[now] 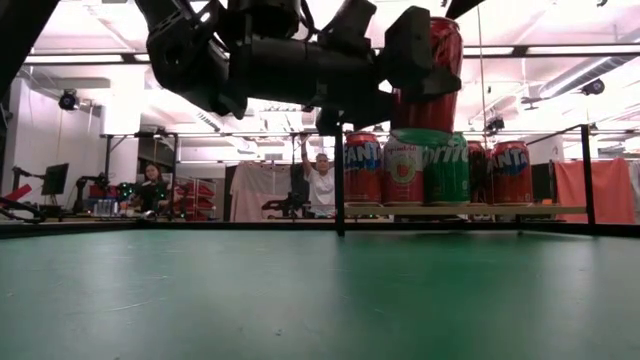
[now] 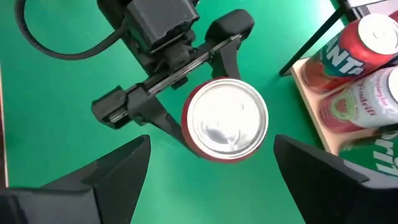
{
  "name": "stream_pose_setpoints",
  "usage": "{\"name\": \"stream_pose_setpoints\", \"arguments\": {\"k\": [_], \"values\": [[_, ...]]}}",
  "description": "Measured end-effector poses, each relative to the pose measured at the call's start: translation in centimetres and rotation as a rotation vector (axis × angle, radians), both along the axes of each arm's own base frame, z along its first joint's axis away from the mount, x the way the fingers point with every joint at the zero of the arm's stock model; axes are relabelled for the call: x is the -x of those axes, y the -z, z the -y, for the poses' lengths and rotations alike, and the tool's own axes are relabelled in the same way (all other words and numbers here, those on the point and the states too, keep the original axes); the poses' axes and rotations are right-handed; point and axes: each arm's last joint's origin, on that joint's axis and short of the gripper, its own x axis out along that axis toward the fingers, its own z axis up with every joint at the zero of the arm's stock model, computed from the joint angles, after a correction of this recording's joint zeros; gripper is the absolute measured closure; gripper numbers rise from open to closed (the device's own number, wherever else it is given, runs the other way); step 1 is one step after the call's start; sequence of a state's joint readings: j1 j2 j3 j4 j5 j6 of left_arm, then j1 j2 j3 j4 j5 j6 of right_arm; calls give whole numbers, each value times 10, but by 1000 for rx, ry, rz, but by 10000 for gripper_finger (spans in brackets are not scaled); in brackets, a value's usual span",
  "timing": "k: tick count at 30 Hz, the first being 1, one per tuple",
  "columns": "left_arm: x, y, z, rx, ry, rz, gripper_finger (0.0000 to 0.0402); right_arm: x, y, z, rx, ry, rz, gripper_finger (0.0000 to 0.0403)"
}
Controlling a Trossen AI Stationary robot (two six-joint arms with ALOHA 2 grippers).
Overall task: Place canned beverage on shelf
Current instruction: Put the red/black soda can on the shelf aligned with the other red/black soda cans
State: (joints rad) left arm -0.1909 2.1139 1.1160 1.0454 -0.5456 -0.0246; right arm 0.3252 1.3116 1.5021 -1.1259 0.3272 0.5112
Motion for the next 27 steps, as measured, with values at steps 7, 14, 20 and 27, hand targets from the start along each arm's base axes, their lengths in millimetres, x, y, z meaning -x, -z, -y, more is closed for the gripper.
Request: {"name": "stream_pose_setpoints", "arguments": {"k": [7, 14, 20, 27], "values": [[0, -1, 1, -8, -4, 4, 113, -13, 12, -2, 106, 29, -32, 73], [0, -2, 2, -12, -1, 9, 113, -32, 33, -5, 184, 38, -99, 72], [1, -1, 3, -13, -5, 1, 113, -42, 45, -6, 214, 42, -138, 86], [1, -1, 6, -9, 0, 2, 85, -41, 43, -3, 201, 45, -133, 127]]}}
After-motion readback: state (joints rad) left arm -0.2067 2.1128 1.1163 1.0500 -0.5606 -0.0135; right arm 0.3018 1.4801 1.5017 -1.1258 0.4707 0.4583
